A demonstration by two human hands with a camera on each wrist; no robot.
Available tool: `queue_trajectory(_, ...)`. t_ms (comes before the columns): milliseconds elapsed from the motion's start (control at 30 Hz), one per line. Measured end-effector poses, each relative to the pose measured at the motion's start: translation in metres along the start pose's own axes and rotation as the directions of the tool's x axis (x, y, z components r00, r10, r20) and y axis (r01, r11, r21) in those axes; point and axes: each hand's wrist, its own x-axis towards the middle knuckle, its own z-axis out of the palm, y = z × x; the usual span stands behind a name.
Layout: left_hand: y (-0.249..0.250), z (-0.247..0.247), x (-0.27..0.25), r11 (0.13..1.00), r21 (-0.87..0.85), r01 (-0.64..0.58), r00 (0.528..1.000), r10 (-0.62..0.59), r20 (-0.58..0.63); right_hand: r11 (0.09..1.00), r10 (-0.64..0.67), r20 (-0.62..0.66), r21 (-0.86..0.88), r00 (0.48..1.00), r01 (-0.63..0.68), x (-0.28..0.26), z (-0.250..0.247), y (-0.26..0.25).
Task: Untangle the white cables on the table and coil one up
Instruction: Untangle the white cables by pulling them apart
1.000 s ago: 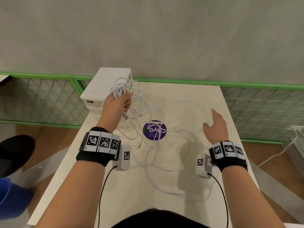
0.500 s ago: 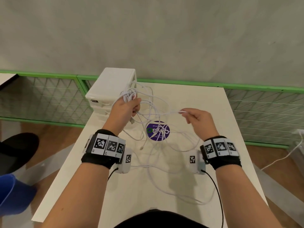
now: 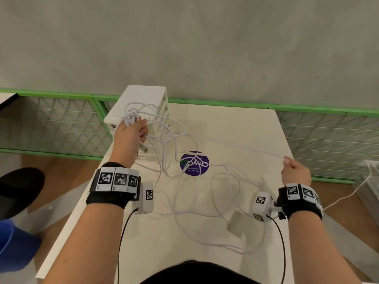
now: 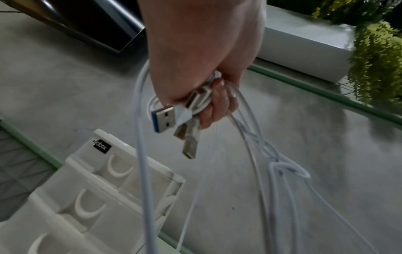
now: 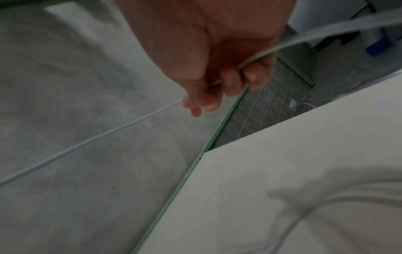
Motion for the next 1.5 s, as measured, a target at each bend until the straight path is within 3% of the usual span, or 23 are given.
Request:
queue_trajectory(67, 0.002, 0.007, -0.003, 1.000, 0.026, -0.002, 0.999, 0.001, 0.040, 0.972, 0.087, 0.087, -0.226, 0.992, -0.065, -0.007, 0.003, -0.005)
queue_trajectory(100, 0.002, 0.013, -0.005, 0.999, 0.043, -0.001, 0.998, -0.002, 0.066, 0.950, 0.064, 0.119, -0.311, 0.991, -0.024, -0.013, 0.006, -0.013)
queue_trajectory(167, 0.001, 0.025, -0.009, 0.997, 0.076, 0.006, 0.994, -0.015, 0.108, 0.951, -0.160, 0.190, -0.234, 0.969, 0.203, -0.034, 0.015, -0.039)
queue_trajectory(200, 0.000, 0.030, -0.011, 0.996, 0.083, 0.011, 0.992, -0.021, 0.125, 0.926, -0.334, 0.220, -0.107, 0.916, 0.363, -0.045, 0.019, -0.054)
queue_trajectory(233, -0.001, 0.035, -0.013, 0.996, 0.087, 0.019, 0.989, -0.031, 0.145, 0.853, -0.507, 0.241, 0.001, 0.827, 0.522, -0.057, 0.022, -0.071)
queue_trajectory(300, -0.002, 0.044, -0.016, 0.994, 0.105, 0.033, 0.981, -0.053, 0.186, 0.662, -0.722, 0.329, 0.071, 0.609, 0.746, -0.077, 0.030, -0.101)
queue_trajectory(333, -0.003, 0.048, -0.018, 0.994, 0.106, 0.035, 0.977, -0.056, 0.204, 0.608, -0.748, 0.393, 0.086, 0.534, 0.789, -0.085, 0.034, -0.112)
queue_trajectory(400, -0.003, 0.054, -0.021, 0.995, 0.093, 0.028, 0.972, -0.049, 0.231, 0.625, -0.711, 0.505, 0.133, 0.490, 0.769, -0.095, 0.043, -0.125)
queue_trajectory(467, -0.002, 0.053, -0.022, 0.995, 0.093, 0.024, 0.970, -0.045, 0.240, 0.710, -0.664, 0.539, 0.235, 0.519, 0.664, -0.095, 0.050, -0.124)
queue_trajectory(500, -0.002, 0.050, -0.022, 0.995, 0.095, 0.025, 0.971, -0.046, 0.234, 0.746, -0.643, 0.520, 0.260, 0.562, 0.614, -0.091, 0.050, -0.120)
queue_trajectory(633, 0.003, 0.019, -0.012, 0.999, 0.035, 0.017, 0.994, -0.021, 0.110, 0.888, -0.458, 0.232, 0.162, 0.858, 0.430, -0.049, 0.029, -0.090)
queue_trajectory(667, 0.005, 0.011, -0.008, 1.000, -0.015, 0.012, 0.996, -0.011, 0.084, 0.922, -0.387, 0.161, 0.085, 0.908, 0.378, -0.039, 0.020, -0.081)
queue_trajectory(733, 0.007, 0.002, -0.003, 0.993, -0.117, 0.019, 0.997, -0.010, 0.073, 0.956, -0.276, 0.139, -0.063, 0.951, 0.287, -0.029, 0.010, -0.064)
queue_trajectory(833, 0.004, 0.009, -0.005, 0.995, -0.090, 0.047, 0.993, -0.036, 0.111, 0.962, -0.206, 0.326, -0.106, 0.923, 0.253, -0.034, 0.021, -0.054)
queue_trajectory(933, -0.003, 0.025, -0.010, 0.998, 0.007, 0.063, 0.984, -0.063, 0.169, 0.917, -0.230, 0.480, -0.183, 0.847, 0.353, -0.058, 0.037, -0.063)
queue_trajectory(1033, -0.005, 0.036, -0.015, 0.996, 0.039, 0.079, 0.970, -0.086, 0.227, 0.877, -0.466, 0.490, 0.147, 0.737, 0.458, -0.086, 0.039, -0.092)
queue_trajectory(1133, -0.010, 0.040, -0.018, 0.993, 0.100, 0.063, 0.959, -0.088, 0.270, 0.843, -0.534, 0.617, 0.445, 0.578, 0.303, -0.112, 0.038, -0.122)
queue_trajectory(1167, -0.011, 0.041, -0.019, 0.991, 0.122, 0.056, 0.952, -0.090, 0.293, 0.834, -0.537, 0.620, 0.490, 0.573, 0.251, -0.116, 0.041, -0.128)
queue_trajectory(1300, -0.019, 0.043, -0.018, 0.973, 0.201, 0.112, 0.934, -0.173, 0.314, 0.824, -0.454, 0.621, 0.566, 0.638, 0.036, -0.126, 0.052, -0.138)
queue_trajectory(1400, -0.025, 0.042, -0.017, 0.912, 0.377, 0.158, 0.918, -0.277, 0.285, 0.853, -0.427, 0.621, 0.518, 0.658, 0.065, -0.134, 0.062, -0.135)
queue_trajectory(1500, -0.029, 0.041, -0.019, 0.878, 0.424, 0.220, 0.903, -0.348, 0.253, 0.850, -0.454, 0.504, 0.492, 0.734, 0.187, -0.131, 0.069, -0.133)
